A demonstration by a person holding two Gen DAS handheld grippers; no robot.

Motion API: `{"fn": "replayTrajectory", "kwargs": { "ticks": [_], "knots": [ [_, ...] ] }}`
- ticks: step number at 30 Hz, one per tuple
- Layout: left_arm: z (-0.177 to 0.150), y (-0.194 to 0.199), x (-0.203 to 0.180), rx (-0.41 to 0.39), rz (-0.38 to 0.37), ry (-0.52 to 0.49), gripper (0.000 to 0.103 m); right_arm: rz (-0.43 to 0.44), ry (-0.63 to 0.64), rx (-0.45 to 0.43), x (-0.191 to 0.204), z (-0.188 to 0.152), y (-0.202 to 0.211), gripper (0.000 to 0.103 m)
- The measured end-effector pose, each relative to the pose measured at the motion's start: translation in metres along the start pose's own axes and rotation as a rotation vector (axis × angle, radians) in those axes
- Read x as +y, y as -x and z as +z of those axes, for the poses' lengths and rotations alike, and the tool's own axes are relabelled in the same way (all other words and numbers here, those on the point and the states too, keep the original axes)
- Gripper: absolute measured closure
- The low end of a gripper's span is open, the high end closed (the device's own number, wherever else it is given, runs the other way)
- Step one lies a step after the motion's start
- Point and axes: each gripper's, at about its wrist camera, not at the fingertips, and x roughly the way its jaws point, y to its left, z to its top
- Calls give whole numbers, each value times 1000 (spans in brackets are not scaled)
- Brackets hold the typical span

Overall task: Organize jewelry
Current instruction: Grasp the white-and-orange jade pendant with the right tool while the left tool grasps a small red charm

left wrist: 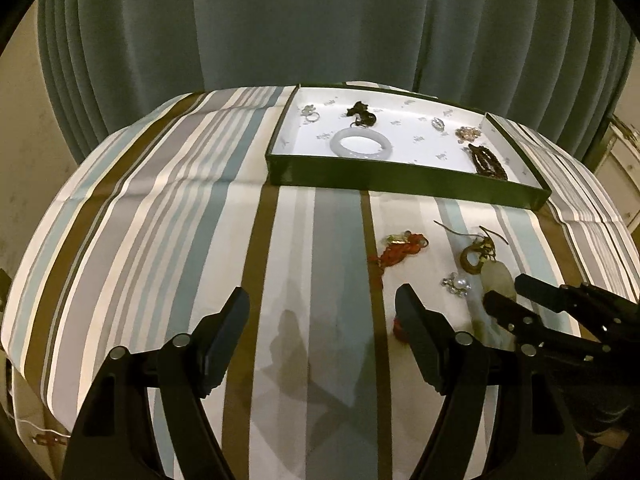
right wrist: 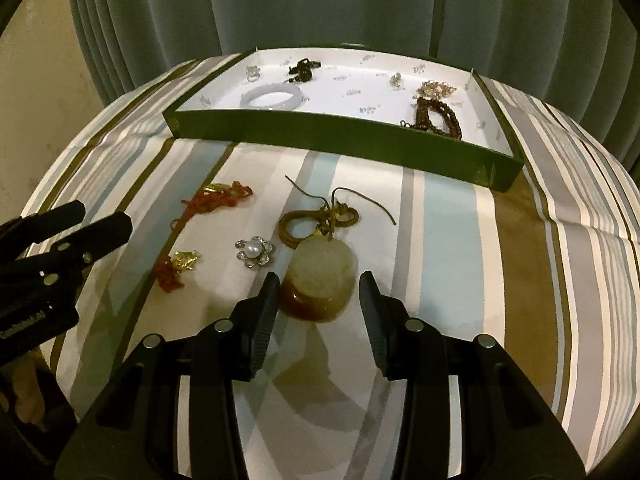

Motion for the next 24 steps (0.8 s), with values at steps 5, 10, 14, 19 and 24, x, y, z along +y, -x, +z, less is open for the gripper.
{"fn": "replayTrajectory", "kwargs": {
  "ticks": [5,10,14,19,24],
  "knots": [
    [-2,-3,-3,14,-9,-2,29,8,-6,2,-7,-1,1,70],
    [-4,-5,-6,19,-13,-10,29,11,-15,6,-11,-4,5,71],
    [-5,-6,-8,24,-18,-16,29,6,-29,10,-18,-6,8,71],
    [-5,-6,-10,25,-24,-20,29,6,-46,12,-22,-6,9,70],
    [-7,-5,-15,27,-29,-30,29,3,-41,4,-21,-2,6,65]
  ]
}}
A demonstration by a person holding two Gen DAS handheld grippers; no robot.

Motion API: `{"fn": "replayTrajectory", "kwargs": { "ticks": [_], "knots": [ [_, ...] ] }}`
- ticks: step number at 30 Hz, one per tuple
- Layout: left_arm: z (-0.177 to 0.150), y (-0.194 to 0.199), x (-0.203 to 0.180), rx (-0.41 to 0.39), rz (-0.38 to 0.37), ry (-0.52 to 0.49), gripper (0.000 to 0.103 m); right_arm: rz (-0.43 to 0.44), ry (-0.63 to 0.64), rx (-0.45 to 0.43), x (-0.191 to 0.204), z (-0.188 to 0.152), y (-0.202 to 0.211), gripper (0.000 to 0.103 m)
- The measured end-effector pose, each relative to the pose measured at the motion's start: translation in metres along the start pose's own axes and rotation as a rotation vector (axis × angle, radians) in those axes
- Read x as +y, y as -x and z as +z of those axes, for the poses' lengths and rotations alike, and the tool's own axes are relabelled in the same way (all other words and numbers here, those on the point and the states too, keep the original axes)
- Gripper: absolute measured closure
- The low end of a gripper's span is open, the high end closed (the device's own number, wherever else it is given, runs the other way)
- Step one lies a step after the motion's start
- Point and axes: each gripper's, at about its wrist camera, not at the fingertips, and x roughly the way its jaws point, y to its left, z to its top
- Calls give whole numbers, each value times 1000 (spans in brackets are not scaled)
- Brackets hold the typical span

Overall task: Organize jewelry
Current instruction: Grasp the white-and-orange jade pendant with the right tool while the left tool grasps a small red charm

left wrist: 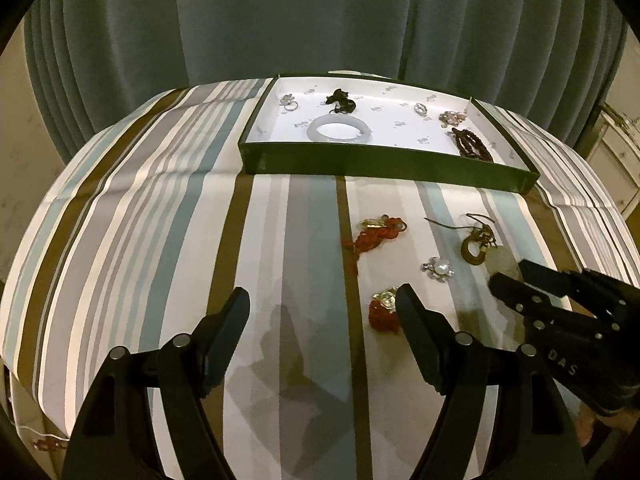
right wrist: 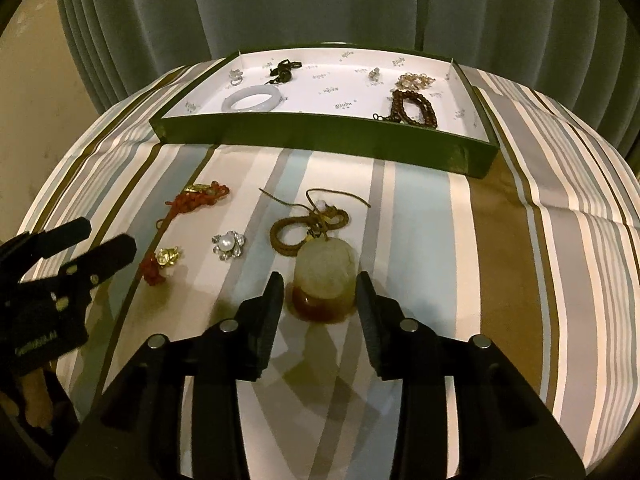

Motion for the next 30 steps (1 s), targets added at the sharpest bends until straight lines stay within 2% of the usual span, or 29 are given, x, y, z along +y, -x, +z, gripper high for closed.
{"fn": "replayTrajectory", "kwargs": {
  "ticks": [4,15,23,26,30],
  "knots": [
    [-1,-1,-2,7,-5,-6,29,-13,13,-5,1,1,-2,70],
    [-1,-6,-10,16,-34,-22,29,-5,12,-12,-2,-1,-1,70],
    [-3,-11,-22,22,-49,-74,29,10,-1,-14,-5,-1,1,70],
    [-2,-12,-24,16,-55,-88,38,14,-6,-16,-6,-2,1,70],
    [-4,-16,-25,44,-77,-95,55,22,-13,-18,-8,-2,2,70]
  ]
}}
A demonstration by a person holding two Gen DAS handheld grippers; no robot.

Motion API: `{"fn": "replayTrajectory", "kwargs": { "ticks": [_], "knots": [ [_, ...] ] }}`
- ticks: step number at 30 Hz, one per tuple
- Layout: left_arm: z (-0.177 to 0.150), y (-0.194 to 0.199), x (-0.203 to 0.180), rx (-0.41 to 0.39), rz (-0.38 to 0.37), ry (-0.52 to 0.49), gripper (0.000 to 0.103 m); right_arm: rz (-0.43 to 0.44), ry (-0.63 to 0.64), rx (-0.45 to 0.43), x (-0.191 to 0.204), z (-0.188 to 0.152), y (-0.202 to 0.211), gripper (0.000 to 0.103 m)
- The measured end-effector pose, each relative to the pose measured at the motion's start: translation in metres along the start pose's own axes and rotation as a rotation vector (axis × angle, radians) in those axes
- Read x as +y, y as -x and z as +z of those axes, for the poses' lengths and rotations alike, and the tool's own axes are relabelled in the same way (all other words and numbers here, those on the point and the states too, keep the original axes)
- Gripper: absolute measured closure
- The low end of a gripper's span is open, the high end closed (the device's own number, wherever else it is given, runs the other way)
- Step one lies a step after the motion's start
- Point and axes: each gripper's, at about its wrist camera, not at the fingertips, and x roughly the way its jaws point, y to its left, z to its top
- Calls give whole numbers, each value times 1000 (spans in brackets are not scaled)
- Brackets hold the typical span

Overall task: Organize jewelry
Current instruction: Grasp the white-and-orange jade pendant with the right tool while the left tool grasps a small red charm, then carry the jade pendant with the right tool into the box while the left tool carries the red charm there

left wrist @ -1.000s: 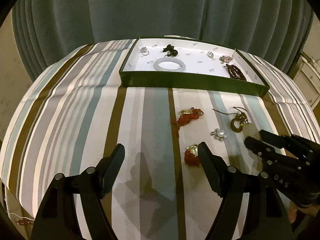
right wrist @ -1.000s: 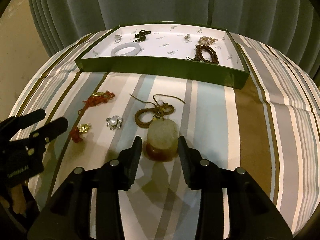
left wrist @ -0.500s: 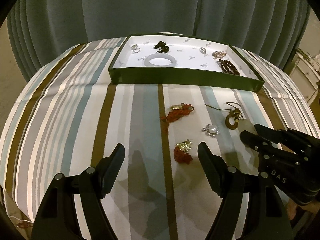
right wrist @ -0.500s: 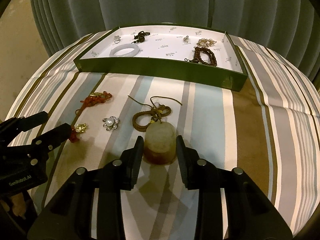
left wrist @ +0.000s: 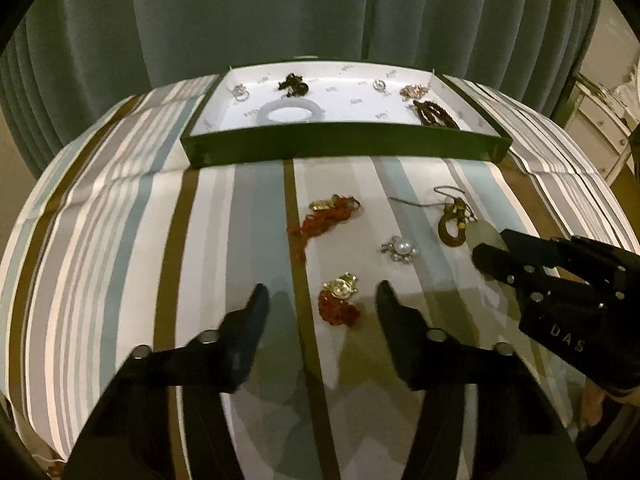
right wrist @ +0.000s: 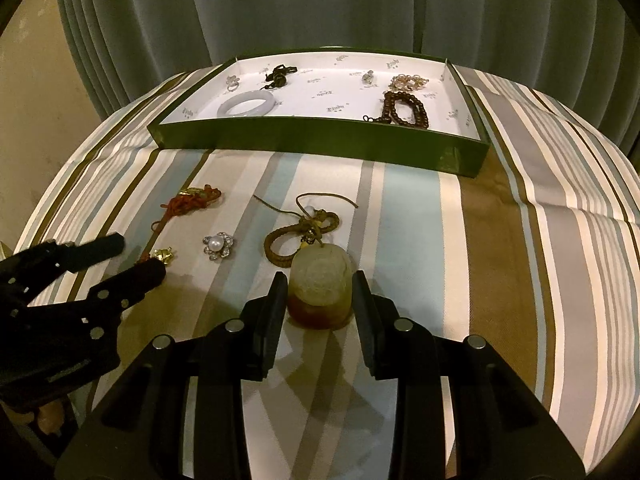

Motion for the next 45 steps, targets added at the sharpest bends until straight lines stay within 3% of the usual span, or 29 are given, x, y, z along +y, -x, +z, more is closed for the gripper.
{"fn": "replayTrajectory", "kwargs": {
  "ticks": [10,45],
  "knots": [
    [-3,-1,-3,5,-21,-28,87,10,-7,-3,-2,0,1,70],
    [39,47,2,-154,-62,6,90,32,-8,-150,1,23,49,71]
  ]
}}
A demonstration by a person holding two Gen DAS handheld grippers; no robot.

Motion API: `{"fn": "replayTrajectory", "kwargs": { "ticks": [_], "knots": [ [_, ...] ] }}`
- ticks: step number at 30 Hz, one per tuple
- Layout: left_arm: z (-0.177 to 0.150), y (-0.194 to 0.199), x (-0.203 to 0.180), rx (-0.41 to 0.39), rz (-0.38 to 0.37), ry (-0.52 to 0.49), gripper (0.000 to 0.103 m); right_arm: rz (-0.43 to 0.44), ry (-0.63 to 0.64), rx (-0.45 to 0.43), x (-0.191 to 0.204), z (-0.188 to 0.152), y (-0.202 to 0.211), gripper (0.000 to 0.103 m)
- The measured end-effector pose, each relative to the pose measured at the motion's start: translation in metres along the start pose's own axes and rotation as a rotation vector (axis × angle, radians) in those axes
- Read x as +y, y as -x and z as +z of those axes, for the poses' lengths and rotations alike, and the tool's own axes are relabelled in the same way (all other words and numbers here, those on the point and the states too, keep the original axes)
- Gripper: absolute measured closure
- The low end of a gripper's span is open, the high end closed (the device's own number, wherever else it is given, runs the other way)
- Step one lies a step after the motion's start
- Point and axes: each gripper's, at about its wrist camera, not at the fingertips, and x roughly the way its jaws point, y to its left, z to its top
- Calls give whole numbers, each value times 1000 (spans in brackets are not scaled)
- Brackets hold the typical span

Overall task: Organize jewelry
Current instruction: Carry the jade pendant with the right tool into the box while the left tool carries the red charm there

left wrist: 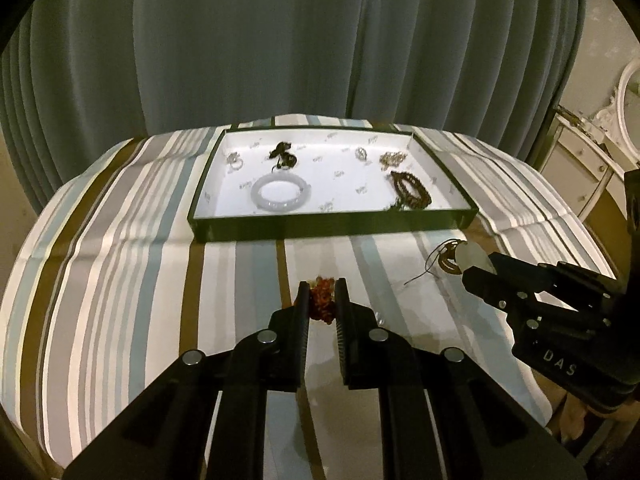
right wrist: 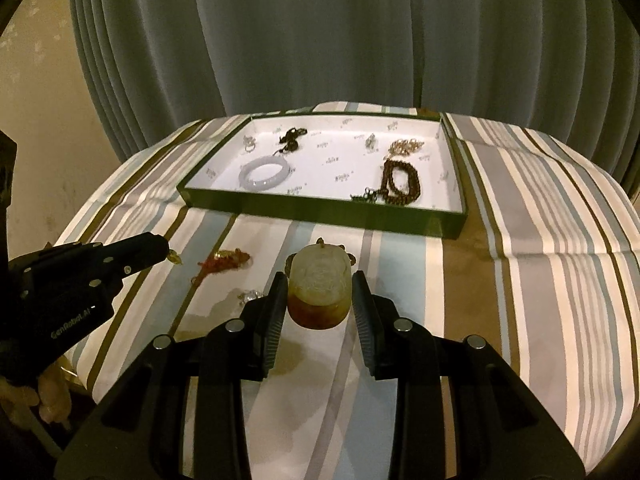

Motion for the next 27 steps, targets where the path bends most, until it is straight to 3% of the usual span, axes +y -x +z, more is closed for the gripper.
{"fn": "replayTrajectory", "kwargs": {
  "ticks": [16,27],
  "knots": [
    [70,-17,-3,-113,-9,-28,90,-11,10,-108,-9,59,-3,70],
    [127,-85,3,-114,-17,-9,90,-29,0,-109,-26,116,-70,70]
  ]
}}
